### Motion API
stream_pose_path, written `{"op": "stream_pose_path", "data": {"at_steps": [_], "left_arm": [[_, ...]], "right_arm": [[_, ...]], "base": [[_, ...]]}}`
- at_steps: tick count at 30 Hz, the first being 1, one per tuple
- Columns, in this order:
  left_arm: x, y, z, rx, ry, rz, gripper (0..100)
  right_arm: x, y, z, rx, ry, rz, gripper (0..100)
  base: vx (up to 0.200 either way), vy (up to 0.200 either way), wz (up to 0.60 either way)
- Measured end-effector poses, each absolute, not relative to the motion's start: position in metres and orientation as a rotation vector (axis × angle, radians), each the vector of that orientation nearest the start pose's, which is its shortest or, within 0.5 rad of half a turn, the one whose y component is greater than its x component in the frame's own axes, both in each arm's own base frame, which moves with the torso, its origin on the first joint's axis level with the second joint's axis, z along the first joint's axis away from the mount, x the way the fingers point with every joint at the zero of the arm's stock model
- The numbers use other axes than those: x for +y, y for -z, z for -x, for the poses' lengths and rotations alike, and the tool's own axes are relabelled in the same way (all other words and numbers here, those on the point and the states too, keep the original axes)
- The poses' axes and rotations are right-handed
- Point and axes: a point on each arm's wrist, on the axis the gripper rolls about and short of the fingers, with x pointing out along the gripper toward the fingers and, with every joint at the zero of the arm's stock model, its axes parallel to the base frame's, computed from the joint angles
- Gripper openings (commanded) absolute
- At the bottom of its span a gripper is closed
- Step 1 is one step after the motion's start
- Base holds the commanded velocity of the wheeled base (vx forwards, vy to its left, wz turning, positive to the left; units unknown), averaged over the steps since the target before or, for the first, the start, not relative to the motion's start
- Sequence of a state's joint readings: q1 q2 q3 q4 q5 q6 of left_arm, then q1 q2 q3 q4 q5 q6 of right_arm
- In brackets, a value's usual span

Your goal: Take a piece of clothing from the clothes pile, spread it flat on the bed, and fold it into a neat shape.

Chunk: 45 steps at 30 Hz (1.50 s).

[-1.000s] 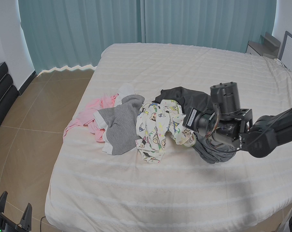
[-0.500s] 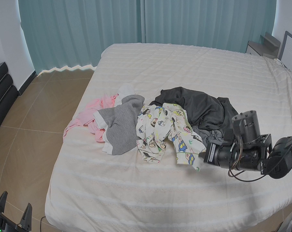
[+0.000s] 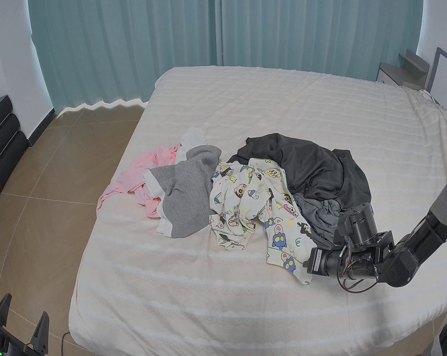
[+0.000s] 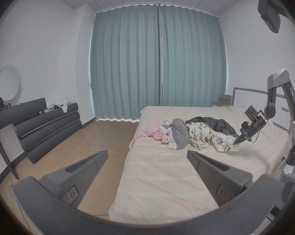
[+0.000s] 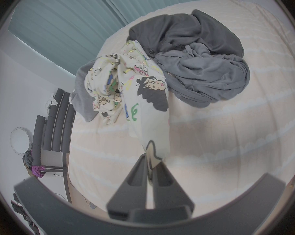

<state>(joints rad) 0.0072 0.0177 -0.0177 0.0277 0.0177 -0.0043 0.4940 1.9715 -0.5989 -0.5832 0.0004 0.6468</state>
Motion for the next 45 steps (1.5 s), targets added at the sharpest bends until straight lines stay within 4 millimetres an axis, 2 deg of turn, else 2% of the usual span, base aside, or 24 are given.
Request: {"op": "stream_pose_path", "data": {"at_steps": [4,18,28,29,38,45], "left_arm": [[0.0,-0.078,0.023,0.028,-0.025,0.004,100],[0.0,-0.078,0.023,0.027,-0.025,0.004,100],[0.0,-0.078,0.023,0.028,-0.025,0.004,100],[0.0,-0.078,0.023,0.027,-0.025,0.004,100],[0.0,-0.078,0.023,0.028,-0.025,0.004,100],[0.0,-0.078,0.023,0.027,-0.025,0.004,100]], "right_arm": [[0.14,-0.038,-0.269,0.846,-0.208,-0.433,100],[0.146,-0.006,-0.273,0.767,-0.242,-0.406,100],[0.164,0.008,-0.288,0.632,-0.272,-0.4,100],[0.165,0.01,-0.288,0.63,-0.275,-0.399,0],[0.168,0.015,-0.29,0.556,-0.309,-0.419,0],[0.163,-0.001,-0.282,0.425,-0.379,-0.476,0]], "base": [[0.0,0.0,0.0],[0.0,0.0,0.0],[0.0,0.0,0.0],[0.0,0.0,0.0],[0.0,0.0,0.0],[0.0,0.0,0.0]]}}
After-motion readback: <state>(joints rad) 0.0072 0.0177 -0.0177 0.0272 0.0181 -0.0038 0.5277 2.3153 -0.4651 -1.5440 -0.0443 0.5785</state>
